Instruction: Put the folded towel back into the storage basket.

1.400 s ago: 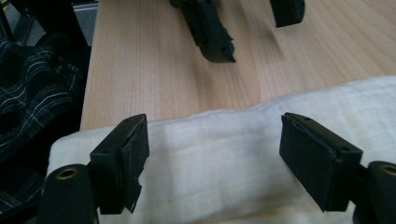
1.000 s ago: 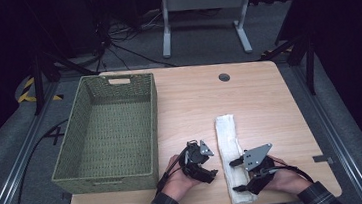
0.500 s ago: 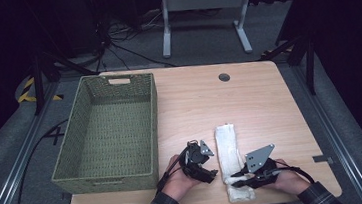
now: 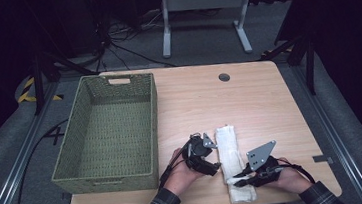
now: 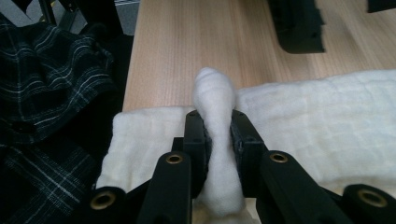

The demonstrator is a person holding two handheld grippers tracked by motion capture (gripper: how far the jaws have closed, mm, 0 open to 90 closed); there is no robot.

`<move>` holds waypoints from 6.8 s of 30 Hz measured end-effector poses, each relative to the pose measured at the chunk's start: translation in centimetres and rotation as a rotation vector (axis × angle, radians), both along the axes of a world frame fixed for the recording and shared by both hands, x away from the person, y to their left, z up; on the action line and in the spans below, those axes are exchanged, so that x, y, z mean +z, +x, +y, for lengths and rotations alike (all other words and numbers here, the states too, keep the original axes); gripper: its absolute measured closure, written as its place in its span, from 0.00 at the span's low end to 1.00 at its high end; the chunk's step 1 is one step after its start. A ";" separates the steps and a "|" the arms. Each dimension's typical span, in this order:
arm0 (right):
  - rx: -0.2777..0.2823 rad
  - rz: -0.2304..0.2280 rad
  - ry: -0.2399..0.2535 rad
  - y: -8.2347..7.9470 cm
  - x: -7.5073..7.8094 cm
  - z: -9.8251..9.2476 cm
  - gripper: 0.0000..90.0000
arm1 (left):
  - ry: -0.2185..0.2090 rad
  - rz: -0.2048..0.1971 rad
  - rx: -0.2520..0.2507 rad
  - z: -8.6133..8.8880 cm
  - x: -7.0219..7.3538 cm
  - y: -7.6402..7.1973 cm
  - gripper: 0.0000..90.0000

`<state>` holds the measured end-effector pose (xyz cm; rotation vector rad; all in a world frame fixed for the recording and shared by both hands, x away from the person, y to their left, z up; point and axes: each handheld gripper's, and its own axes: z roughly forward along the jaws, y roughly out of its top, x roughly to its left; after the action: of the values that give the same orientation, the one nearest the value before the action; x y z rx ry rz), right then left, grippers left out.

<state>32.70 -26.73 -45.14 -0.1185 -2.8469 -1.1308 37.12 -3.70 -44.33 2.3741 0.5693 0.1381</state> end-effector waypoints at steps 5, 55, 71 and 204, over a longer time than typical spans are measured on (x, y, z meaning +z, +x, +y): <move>0.016 -0.001 0.005 -0.5 0.3 0.0 0.89 | -0.024 -0.016 -0.010 -0.9 0.8 1.2 0.29; 0.027 0.047 0.039 -0.2 0.7 -0.4 0.88 | -0.002 0.048 -0.239 -5.9 -0.9 7.9 0.86; -0.022 0.045 0.091 0.8 2.1 -1.1 0.89 | -0.053 -0.001 -0.249 -5.0 2.0 5.7 0.87; 0.042 -0.045 0.180 9.4 9.9 26.2 0.52 | -0.201 -0.126 0.100 23.3 10.1 5.8 0.87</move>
<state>42.15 -0.55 -35.26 -0.0216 -2.7546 -1.3898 42.92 19.60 -34.26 2.1266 0.6116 0.2610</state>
